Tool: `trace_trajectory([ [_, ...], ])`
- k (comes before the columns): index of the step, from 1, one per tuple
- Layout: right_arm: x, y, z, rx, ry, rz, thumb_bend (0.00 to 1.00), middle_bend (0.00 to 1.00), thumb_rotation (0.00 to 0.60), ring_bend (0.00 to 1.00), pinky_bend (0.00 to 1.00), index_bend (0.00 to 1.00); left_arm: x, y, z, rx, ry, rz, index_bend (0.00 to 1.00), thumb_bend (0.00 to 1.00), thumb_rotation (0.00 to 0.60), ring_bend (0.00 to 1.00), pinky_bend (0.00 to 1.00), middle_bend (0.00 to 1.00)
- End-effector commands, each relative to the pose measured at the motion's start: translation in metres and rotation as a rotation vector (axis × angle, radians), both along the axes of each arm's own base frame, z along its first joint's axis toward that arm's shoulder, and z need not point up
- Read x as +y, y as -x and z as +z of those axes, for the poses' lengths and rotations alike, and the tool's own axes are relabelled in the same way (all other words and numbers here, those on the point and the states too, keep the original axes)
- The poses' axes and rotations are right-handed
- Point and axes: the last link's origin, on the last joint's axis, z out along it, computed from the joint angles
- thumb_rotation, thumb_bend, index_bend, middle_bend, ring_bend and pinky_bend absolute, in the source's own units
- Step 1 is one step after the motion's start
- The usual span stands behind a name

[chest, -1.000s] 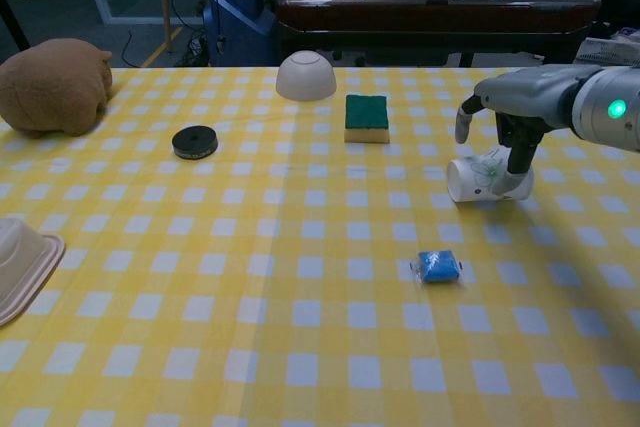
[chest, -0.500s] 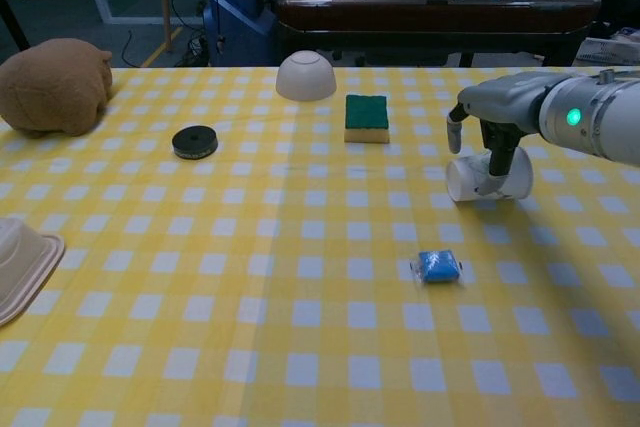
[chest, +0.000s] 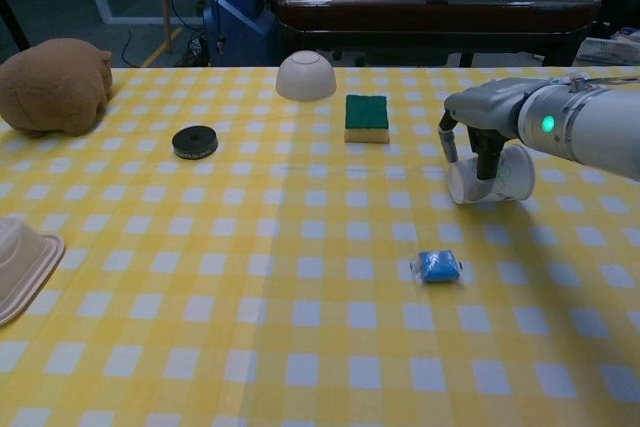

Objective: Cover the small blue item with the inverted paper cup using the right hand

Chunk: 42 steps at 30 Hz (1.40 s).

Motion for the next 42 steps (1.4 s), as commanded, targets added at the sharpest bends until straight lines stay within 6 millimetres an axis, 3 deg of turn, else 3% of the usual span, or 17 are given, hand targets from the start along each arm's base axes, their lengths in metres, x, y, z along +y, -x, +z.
trace_trajectory([
  [1, 0.001, 0.001, 0.002, -0.040, 0.003, 0.001, 0.06, 1.00, 0.600, 1.00, 1.00, 0.56, 0.000, 0.000, 0.000, 0.000, -0.001, 0.000, 0.40, 0.22, 0.600, 0.37, 0.49, 0.43],
  [8, 0.014, 0.006, 0.029, -0.214, 0.004, 0.025, 0.08, 1.00, 0.600, 1.00, 1.00, 0.57, 0.001, 0.002, 0.003, -0.003, -0.012, 0.009, 0.39, 0.22, 0.600, 0.37, 0.49, 0.43],
  [17, 0.047, 0.015, 0.057, -0.547, -0.036, 0.120, 0.08, 1.00, 0.600, 1.00, 1.00, 0.57, 0.001, 0.004, 0.007, 0.002, -0.037, 0.021, 0.39, 0.22, 0.600, 0.37, 0.49, 0.43],
  [28, 0.075, 0.038, 0.044, -0.964, -0.185, 0.117, 0.07, 1.00, 0.600, 1.00, 1.00, 0.57, 0.003, 0.006, 0.009, 0.010, -0.052, 0.039, 0.39, 0.22, 0.600, 0.37, 0.49, 0.43],
  [42, 0.078, 0.058, 0.013, -1.268, -0.303, 0.043, 0.07, 1.00, 0.600, 1.00, 1.00, 0.57, 0.005, 0.008, 0.007, 0.014, -0.049, 0.050, 0.39, 0.22, 0.600, 0.37, 0.49, 0.43],
])
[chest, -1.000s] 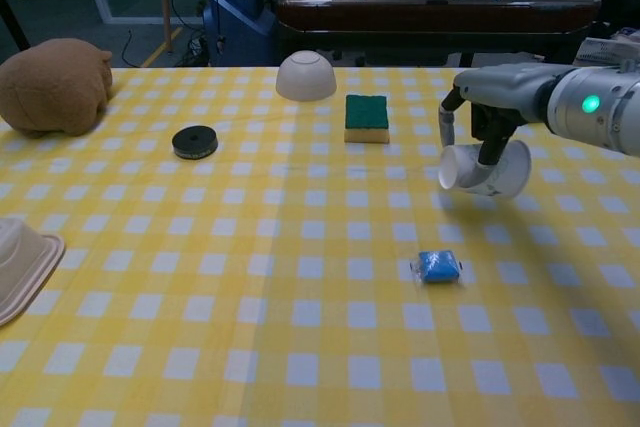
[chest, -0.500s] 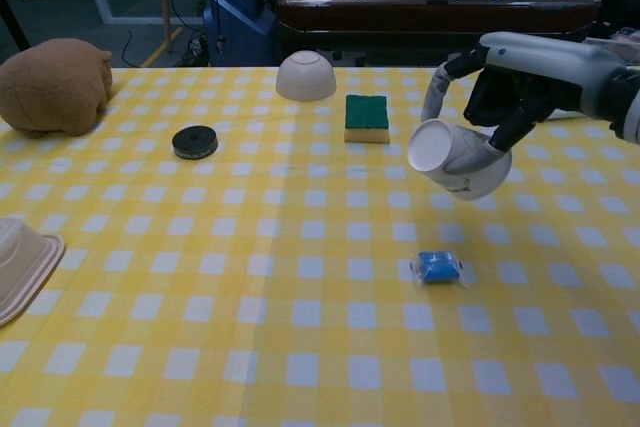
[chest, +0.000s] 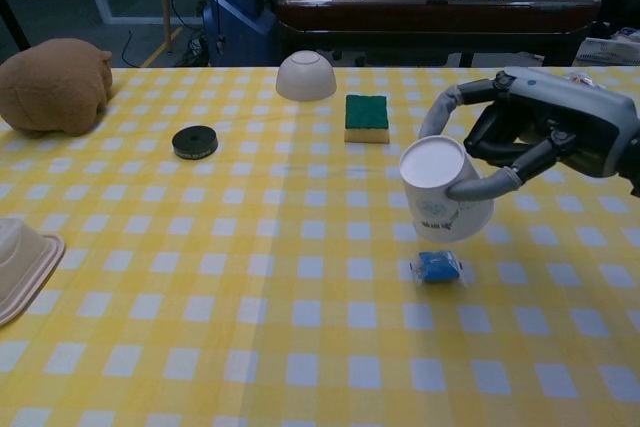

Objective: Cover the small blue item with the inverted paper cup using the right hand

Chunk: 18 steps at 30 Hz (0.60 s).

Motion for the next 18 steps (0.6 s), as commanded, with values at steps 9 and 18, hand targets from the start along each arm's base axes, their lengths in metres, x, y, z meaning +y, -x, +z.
trace_trajectory([
  [9, 0.005, 0.013, -0.031, -0.089, -0.094, 0.002, 0.07, 1.00, 0.600, 1.00, 1.00, 0.57, 0.000, 0.001, 0.001, 0.000, -0.004, 0.003, 0.39, 0.22, 0.600, 0.37, 0.49, 0.43],
  [18, 0.002, 0.020, -0.040, -0.079, -0.106, -0.008, 0.07, 1.00, 0.600, 1.00, 1.00, 0.57, 0.000, 0.000, 0.002, -0.003, -0.006, 0.002, 0.39, 0.22, 0.600, 0.37, 0.49, 0.43],
])
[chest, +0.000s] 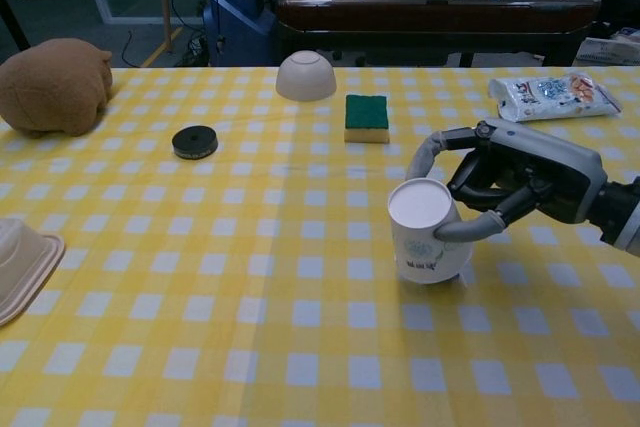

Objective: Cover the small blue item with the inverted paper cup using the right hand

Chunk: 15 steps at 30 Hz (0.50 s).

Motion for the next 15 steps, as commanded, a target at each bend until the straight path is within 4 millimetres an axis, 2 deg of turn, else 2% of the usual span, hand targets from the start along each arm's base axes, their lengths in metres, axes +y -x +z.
trace_trajectory([
  [1, -0.0003, 0.0020, -0.0030, 0.006, -0.005, -0.004, 0.07, 1.00, 0.600, 1.00, 1.00, 0.57, -0.0002, 0.0002, 0.0000, 0.000, -0.001, 0.000, 0.39, 0.22, 0.600, 0.37, 0.49, 0.43],
  [15, -0.0034, 0.0113, -0.0060, 0.027, -0.007, -0.026, 0.05, 1.00, 0.600, 1.00, 1.00, 0.57, 0.0005, 0.0004, -0.0013, 0.007, 0.004, 0.003, 0.39, 0.22, 0.600, 0.37, 0.49, 0.43],
])
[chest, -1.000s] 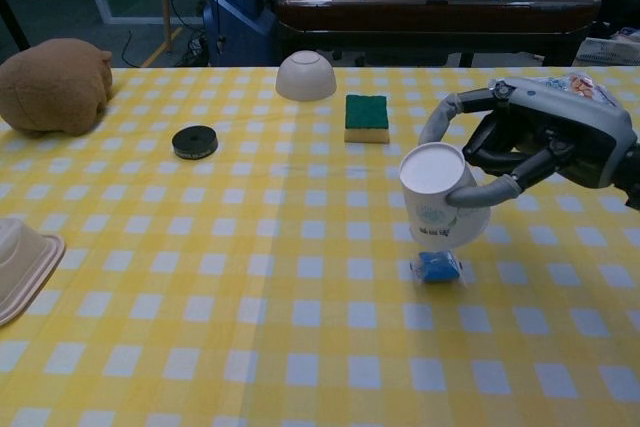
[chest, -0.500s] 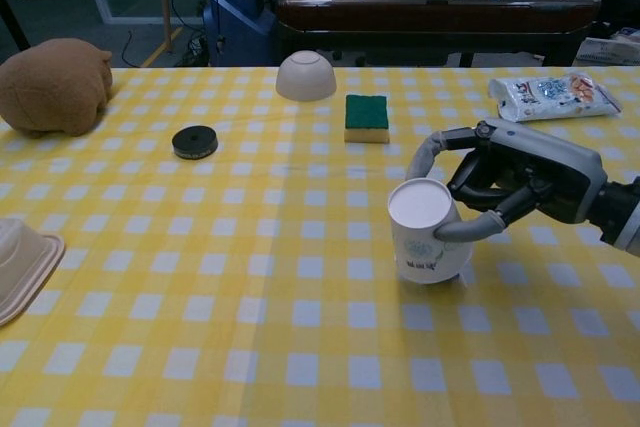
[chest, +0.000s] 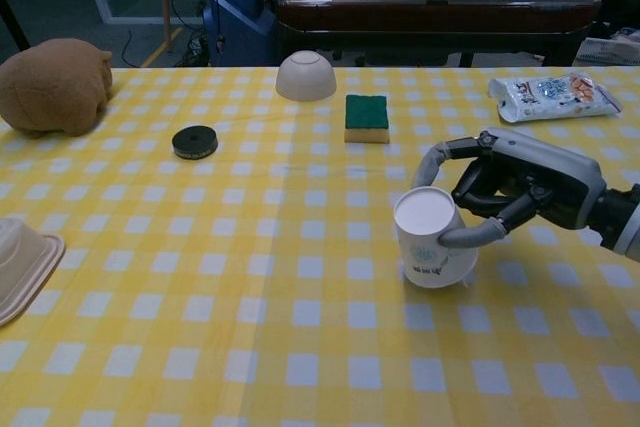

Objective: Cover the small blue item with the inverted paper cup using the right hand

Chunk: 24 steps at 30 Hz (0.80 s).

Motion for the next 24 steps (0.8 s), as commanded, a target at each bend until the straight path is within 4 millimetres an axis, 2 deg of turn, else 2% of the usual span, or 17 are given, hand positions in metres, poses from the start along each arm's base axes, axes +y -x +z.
trace_trajectory([
  [1, 0.000, 0.000, -0.002, -0.002, -0.007, -0.003, 0.05, 1.00, 0.600, 1.00, 1.00, 0.57, 0.000, 0.000, 0.000, 0.001, 0.000, 0.000, 0.39, 0.22, 0.600, 0.37, 0.49, 0.43],
  [17, 0.000, 0.000, -0.012, 0.014, -0.038, 0.012, 0.00, 1.00, 0.600, 1.00, 1.00, 0.56, 0.001, 0.000, -0.001, 0.002, 0.002, 0.004, 0.39, 0.22, 0.600, 0.37, 0.49, 0.43],
  [19, 0.000, 0.001, -0.012, 0.020, -0.038, 0.020, 0.00, 1.00, 0.600, 1.00, 1.00, 0.53, 0.001, 0.000, -0.001, 0.000, 0.002, 0.004, 0.39, 0.22, 0.600, 0.37, 0.49, 0.43],
  [24, 0.003, 0.006, -0.005, 0.045, -0.037, 0.048, 0.00, 1.00, 0.600, 1.00, 1.00, 0.37, 0.000, 0.000, -0.001, 0.004, 0.006, 0.002, 0.39, 0.22, 0.600, 0.37, 0.49, 0.43],
])
